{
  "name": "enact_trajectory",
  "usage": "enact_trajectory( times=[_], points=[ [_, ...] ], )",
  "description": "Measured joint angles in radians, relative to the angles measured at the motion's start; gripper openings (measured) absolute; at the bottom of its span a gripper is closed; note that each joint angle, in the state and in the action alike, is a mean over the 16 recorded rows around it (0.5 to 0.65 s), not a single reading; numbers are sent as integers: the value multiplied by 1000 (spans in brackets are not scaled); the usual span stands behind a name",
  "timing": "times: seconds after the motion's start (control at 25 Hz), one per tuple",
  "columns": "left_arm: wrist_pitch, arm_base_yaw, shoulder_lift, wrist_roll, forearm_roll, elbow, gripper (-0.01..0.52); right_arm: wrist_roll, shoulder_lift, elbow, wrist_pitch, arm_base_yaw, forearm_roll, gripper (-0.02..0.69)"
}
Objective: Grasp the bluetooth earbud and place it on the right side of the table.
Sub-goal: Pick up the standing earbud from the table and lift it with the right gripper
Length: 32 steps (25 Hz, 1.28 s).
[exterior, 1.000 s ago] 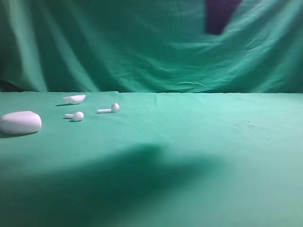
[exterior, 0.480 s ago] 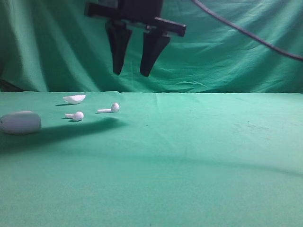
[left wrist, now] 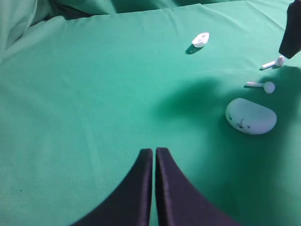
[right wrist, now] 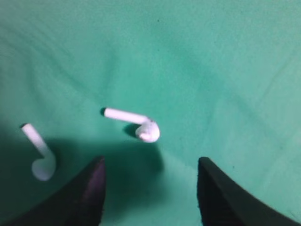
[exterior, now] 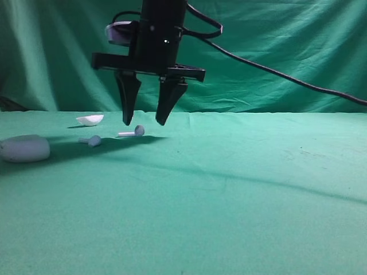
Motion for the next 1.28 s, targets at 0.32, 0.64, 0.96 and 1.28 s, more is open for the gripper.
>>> enact_trajectory(
  times=[0.32,0.64,0.96,1.28],
  points=[
    [0,0,0,0,0,0,0,3,59,-29,-57,0,-3,381],
    [0,0,0,0,0,0,0,3,80,-31,-85,0,-8,312],
    [0,0,0,0,0,0,0,3,86,-38,-80,1,-8,182],
    [0,0,0,0,0,0,0,10,88,-104,-30,2,-11,121]
  ],
)
